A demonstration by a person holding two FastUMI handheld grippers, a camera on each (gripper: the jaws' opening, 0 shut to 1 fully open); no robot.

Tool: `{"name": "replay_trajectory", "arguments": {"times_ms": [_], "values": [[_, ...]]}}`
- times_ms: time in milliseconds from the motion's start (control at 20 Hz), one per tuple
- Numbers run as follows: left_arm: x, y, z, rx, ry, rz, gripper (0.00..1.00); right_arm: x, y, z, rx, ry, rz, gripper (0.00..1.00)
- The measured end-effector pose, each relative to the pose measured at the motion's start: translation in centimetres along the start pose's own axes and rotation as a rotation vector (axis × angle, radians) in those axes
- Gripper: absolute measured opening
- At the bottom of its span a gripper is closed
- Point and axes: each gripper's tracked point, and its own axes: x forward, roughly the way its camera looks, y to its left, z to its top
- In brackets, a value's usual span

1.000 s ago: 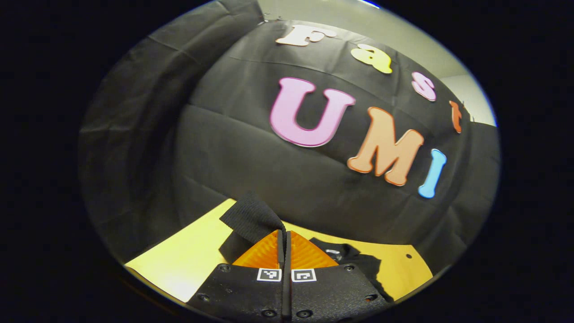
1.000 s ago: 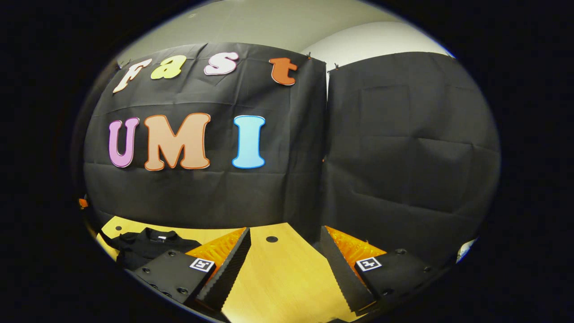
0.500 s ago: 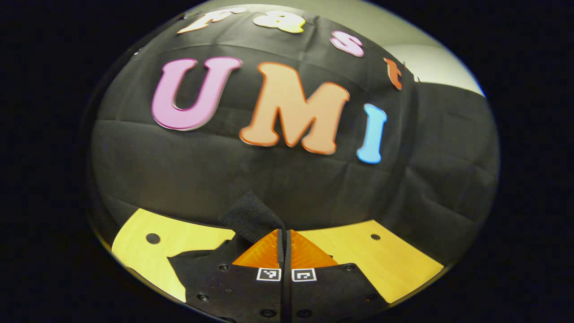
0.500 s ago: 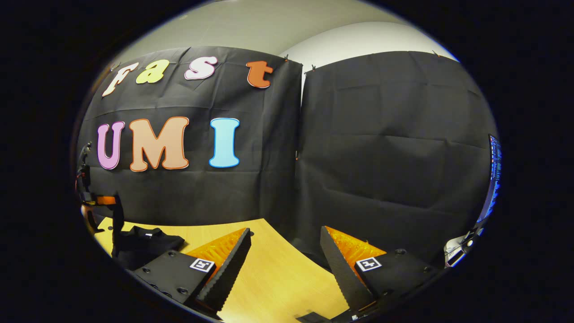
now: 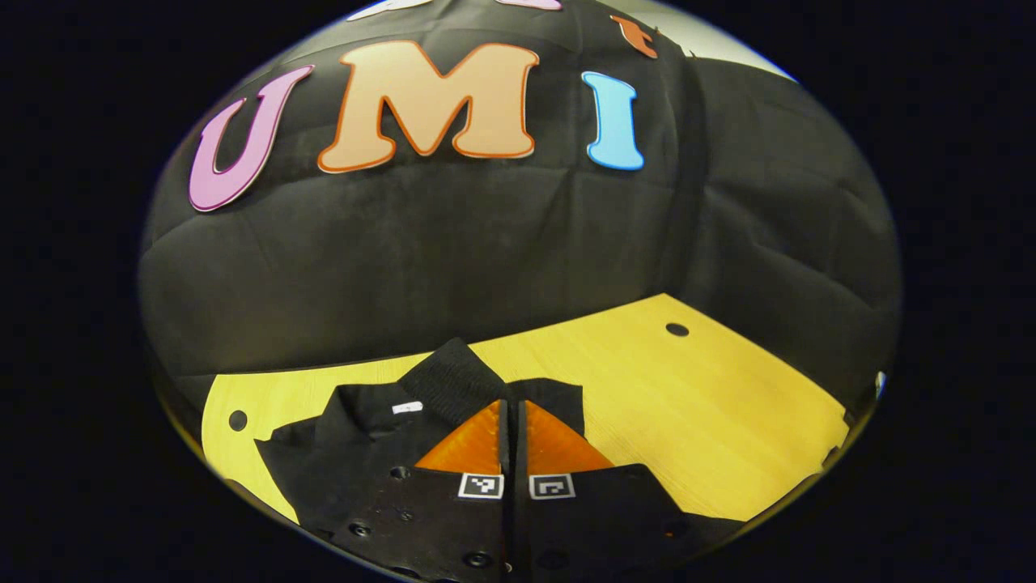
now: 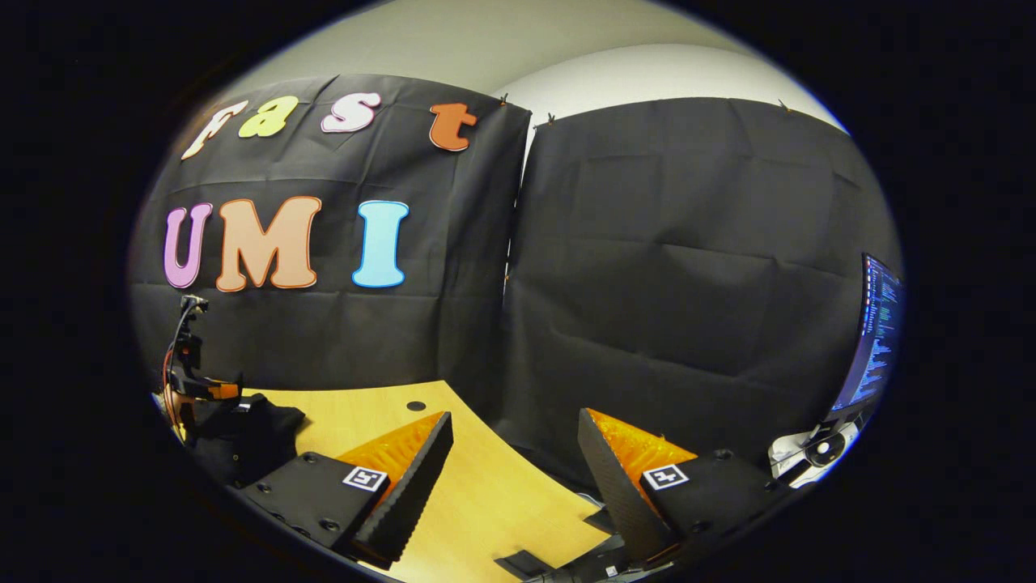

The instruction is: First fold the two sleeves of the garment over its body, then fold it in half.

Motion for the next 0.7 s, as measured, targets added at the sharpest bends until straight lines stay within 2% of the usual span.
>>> {"name": "replay_trajectory", "arguments": {"times_ms": [100, 150, 200, 350, 550, 700], "values": [[0.2, -1.3, 0.1, -0.032, -0.014, -0.035, 0.00, 0.3, 0.2, 0.0, -0.007, 0.002, 0.002, 0.98], [0.3, -2.1, 0.7, -0.054, -0.035, -0.056, 0.10, 0.3, 0.4, 0.2, -0.008, 0.000, 0.005, 0.98], [0.2, -2.6, 1.4, -0.065, -0.055, -0.077, 0.14, 0.4, 0.6, 0.3, -0.008, -0.003, 0.008, 0.98], [0.0, -1.1, 2.4, -0.029, -0.086, -0.012, 0.98, 0.8, 1.3, 0.4, -0.013, -0.004, 0.021, 0.98], [-2.7, 0.2, 4.6, -0.078, -0.171, 0.004, 0.95, 1.5, 2.8, 0.3, -0.012, 0.000, 0.053, 0.99], [-7.0, 3.0, 6.0, -0.121, -0.238, 0.044, 0.95, 2.2, 4.9, -0.2, 0.006, 0.007, 0.104, 0.99]]}}
